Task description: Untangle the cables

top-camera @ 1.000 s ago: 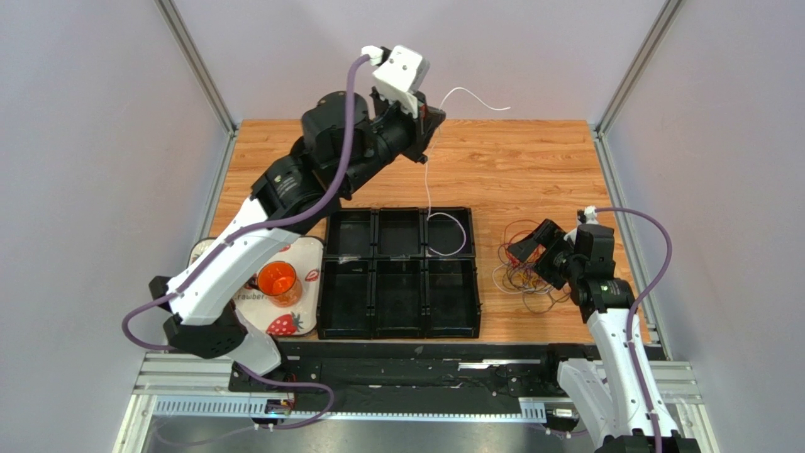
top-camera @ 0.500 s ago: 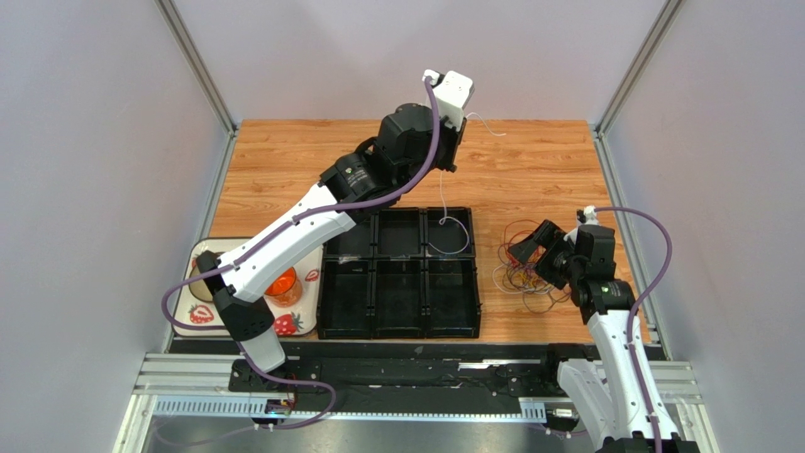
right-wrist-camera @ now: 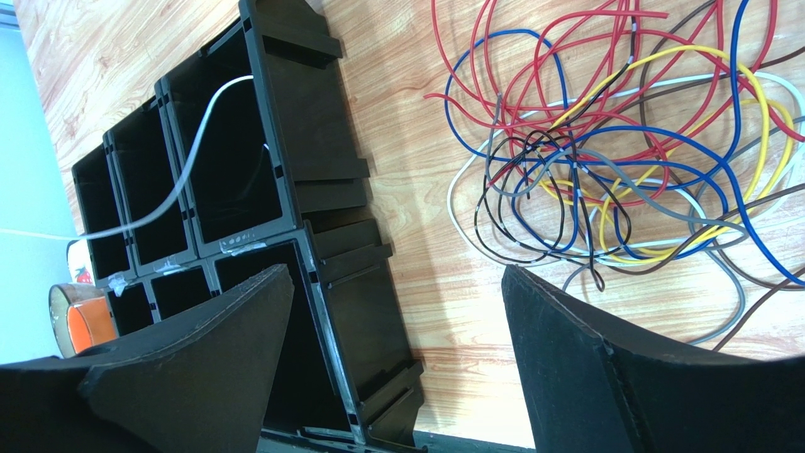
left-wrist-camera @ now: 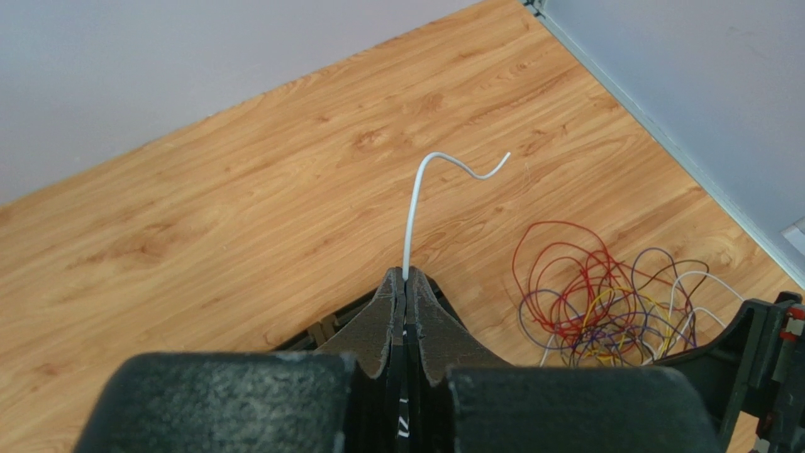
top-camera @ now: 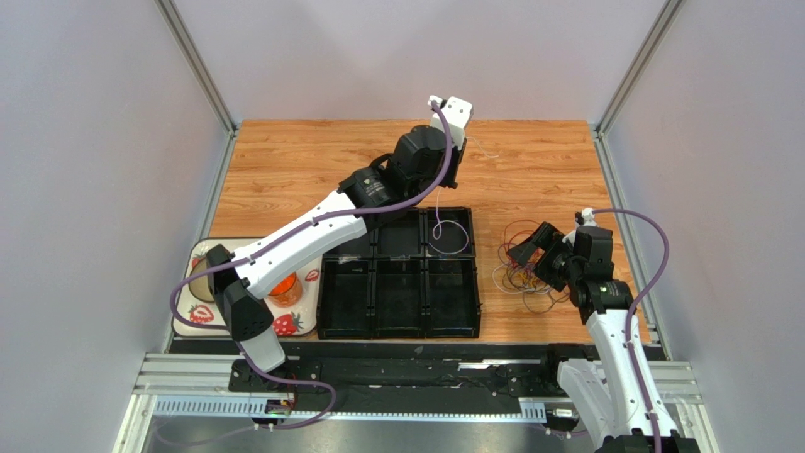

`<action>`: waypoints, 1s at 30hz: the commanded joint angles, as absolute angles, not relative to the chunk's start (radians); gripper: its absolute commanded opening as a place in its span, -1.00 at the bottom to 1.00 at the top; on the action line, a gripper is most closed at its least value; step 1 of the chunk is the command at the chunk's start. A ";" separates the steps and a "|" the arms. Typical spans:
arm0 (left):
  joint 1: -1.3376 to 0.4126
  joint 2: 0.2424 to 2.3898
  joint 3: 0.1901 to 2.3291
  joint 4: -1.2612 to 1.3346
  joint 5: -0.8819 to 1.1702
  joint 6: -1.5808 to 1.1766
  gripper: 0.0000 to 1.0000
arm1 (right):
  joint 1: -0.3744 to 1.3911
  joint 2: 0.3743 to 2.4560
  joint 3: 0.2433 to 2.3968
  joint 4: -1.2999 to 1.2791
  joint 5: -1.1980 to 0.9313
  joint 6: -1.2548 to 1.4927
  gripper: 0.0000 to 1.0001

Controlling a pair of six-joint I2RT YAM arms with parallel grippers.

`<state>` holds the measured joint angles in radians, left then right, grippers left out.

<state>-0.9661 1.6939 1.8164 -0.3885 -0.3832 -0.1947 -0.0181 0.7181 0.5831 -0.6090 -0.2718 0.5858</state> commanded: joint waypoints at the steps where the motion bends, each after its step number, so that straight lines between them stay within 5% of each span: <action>1: -0.959 1.718 1.752 -0.304 -0.382 -0.276 -1.00 | -0.015 0.704 0.584 -0.598 -0.276 0.571 0.72; 15: -0.953 1.775 1.548 -0.252 -0.330 -0.436 -1.00 | -0.015 0.703 0.572 -0.587 -0.291 0.583 0.72; 21: -0.953 1.749 1.525 -0.374 -0.512 -0.554 -1.00 | -0.015 0.707 0.560 -0.575 -0.295 0.588 0.72; 30: -0.956 1.795 1.564 -0.468 -0.488 -0.574 -1.00 | -0.015 0.722 0.545 -0.555 -0.299 0.595 0.71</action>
